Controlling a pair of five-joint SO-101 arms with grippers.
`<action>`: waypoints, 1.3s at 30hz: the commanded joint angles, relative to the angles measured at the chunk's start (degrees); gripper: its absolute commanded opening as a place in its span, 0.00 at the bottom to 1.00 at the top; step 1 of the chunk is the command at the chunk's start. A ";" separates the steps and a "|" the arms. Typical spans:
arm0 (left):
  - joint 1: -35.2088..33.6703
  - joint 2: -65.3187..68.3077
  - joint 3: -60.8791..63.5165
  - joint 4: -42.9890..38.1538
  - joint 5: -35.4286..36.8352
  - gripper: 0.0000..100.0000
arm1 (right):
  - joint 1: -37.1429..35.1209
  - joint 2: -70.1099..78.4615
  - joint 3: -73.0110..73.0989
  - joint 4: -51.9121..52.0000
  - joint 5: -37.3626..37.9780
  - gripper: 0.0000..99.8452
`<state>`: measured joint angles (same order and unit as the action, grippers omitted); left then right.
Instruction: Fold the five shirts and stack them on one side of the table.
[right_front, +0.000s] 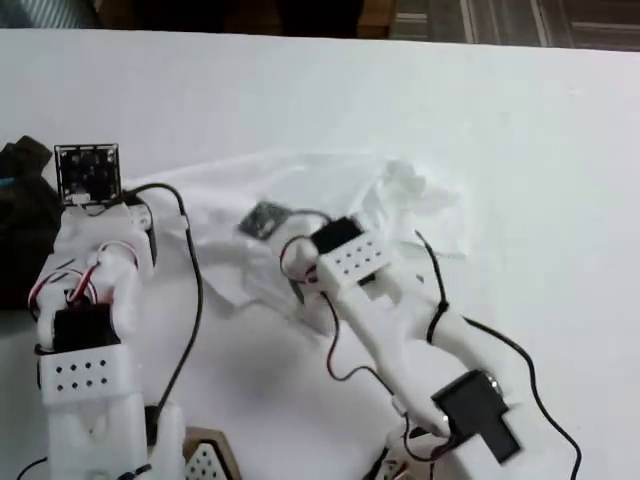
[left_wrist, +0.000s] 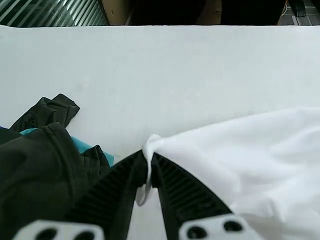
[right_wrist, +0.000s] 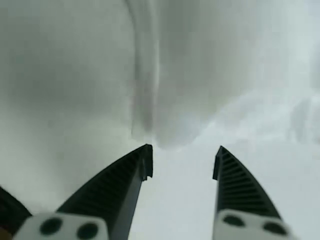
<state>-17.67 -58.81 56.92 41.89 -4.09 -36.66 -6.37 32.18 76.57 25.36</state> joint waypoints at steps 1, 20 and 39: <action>-0.35 0.00 -0.22 -1.14 -0.26 0.03 | -0.57 -2.86 2.55 -1.10 1.32 0.20; -0.35 0.00 -0.22 0.79 -0.18 0.03 | -6.81 -2.77 2.99 -4.88 -4.40 0.20; -0.44 -0.35 -0.66 0.70 -0.35 0.03 | -5.76 9.89 2.64 -10.24 -4.40 0.20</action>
<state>-17.67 -58.81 56.92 42.42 -4.09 -43.34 3.03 35.25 67.25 21.14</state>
